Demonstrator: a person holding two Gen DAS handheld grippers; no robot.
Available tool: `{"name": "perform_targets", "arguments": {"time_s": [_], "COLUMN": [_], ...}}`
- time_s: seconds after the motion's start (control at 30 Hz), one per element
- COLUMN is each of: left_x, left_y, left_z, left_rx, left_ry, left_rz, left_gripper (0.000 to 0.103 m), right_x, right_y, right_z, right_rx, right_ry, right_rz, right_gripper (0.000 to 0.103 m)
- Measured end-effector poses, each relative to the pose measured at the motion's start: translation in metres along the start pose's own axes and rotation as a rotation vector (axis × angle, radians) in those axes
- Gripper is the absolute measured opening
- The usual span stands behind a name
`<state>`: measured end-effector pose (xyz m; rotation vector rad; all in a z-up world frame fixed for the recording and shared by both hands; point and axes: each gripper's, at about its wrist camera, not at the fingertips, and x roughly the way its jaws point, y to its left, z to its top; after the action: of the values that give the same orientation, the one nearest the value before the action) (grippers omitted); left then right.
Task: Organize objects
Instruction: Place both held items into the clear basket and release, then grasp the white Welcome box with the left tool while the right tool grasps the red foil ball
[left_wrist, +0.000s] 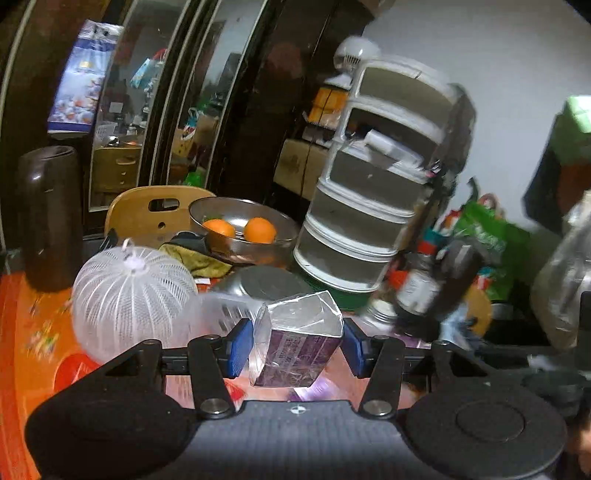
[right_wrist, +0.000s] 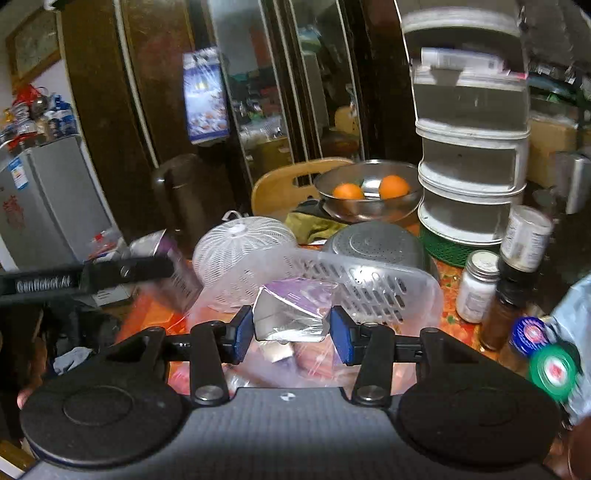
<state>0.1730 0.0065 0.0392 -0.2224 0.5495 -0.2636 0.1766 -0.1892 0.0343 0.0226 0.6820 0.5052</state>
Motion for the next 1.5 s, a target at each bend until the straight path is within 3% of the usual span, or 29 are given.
{"name": "perform_targets", "arguments": {"time_s": [0.13,0.23,0.3,0.37,0.5,0.57,0.63,0.73,0.93,1.0,1.13,1.3,1.5], "left_x": [0.077,0.095,0.095,0.089,0.055,0.032,0.010,-0.014,-0.041,-0.046,-0.043,-0.033,-0.028], "left_y": [0.013,0.012,0.014,0.017,0.024,0.026,0.025,0.034,0.050,0.051,0.048,0.044,0.042], "left_z": [-0.002,-0.011,-0.013,-0.013,-0.013,-0.020,-0.035,-0.076,-0.166,-0.186,-0.205,-0.208,-0.215], "left_rx": [-0.071,-0.061,-0.081,-0.086,-0.109,-0.098,-0.040,-0.012,-0.122,-0.141,-0.140,-0.105,-0.101], "left_ry": [0.180,0.217,0.212,0.184,0.111,0.083,0.077,0.136,0.308,0.349,0.400,0.412,0.423], "left_rz": [0.035,0.047,0.034,0.019,-0.023,-0.038,0.001,0.054,0.105,0.108,0.122,0.144,0.164], "left_gripper": [0.055,0.055,0.060,0.079,0.079,0.083,0.087,0.088,0.087,0.087,0.087,0.087,0.087], "right_x": [0.061,0.086,0.088,0.082,0.036,0.010,-0.006,-0.023,-0.035,-0.035,-0.031,-0.020,-0.008], "right_y": [-0.010,-0.008,-0.004,0.000,0.001,0.000,-0.005,-0.017,-0.020,-0.013,0.002,0.008,0.010], "right_z": [0.004,-0.005,-0.011,-0.013,-0.013,-0.022,-0.036,-0.077,-0.162,-0.173,-0.181,-0.191,-0.201], "right_rx": [-0.007,-0.019,-0.046,-0.071,-0.043,-0.027,-0.012,0.068,0.168,0.169,0.110,0.083,0.064], "right_ry": [0.111,0.174,0.183,0.163,0.049,0.017,0.007,0.055,0.207,0.248,0.300,0.364,0.407], "right_rz": [-0.040,-0.043,-0.052,-0.089,-0.075,-0.081,-0.078,-0.099,-0.047,-0.003,0.039,0.062,0.052], "right_gripper": [0.049,0.049,0.056,0.073,0.099,0.103,0.103,0.103,0.099,0.091,0.088,0.071,0.060]}}
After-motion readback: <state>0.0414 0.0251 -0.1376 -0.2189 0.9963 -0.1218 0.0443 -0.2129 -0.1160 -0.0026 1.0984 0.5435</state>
